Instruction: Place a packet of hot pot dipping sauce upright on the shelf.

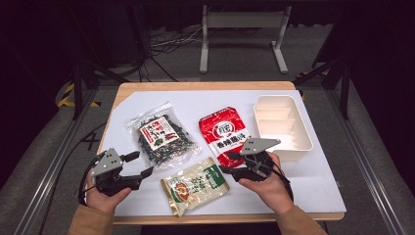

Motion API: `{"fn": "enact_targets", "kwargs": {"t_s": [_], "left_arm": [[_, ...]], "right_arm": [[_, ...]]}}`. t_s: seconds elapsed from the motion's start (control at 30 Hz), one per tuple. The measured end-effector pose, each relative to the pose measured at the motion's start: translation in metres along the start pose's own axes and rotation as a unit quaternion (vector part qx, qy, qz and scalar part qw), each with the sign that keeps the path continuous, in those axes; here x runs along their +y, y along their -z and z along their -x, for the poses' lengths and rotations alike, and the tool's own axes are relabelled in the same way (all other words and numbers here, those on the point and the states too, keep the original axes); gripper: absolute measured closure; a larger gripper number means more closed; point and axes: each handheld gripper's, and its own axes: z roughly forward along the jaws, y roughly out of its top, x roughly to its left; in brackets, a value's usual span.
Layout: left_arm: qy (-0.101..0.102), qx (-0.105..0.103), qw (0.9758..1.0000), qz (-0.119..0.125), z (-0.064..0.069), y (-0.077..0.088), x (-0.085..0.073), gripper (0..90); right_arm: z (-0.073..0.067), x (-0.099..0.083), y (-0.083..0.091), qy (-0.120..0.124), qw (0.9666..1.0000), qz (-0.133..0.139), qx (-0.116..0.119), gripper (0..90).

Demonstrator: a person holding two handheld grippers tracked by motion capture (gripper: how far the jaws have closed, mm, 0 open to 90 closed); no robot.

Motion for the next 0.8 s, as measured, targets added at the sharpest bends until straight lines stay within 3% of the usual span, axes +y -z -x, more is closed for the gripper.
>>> {"fn": "enact_targets", "kwargs": {"t_s": [0.37,0.57,0.8], "left_arm": [[-0.002,-0.001,1.0000,-0.005,0.001,-0.002,-0.001,29.2],[0.003,-0.003,0.9998,-0.019,0.000,-0.007,-0.003,28.0],[-0.004,-0.004,0.9997,-0.023,0.001,-0.008,-0.004,27.6]], "right_arm": [[-0.003,-0.017,-0.033,-0.016,0.9983,-0.053,0.016,48.4],[-0.001,-0.025,-0.042,-0.021,0.9967,-0.075,0.023,48.0],[0.002,-0.033,-0.049,-0.036,0.9931,-0.108,0.028,47.4]]}}
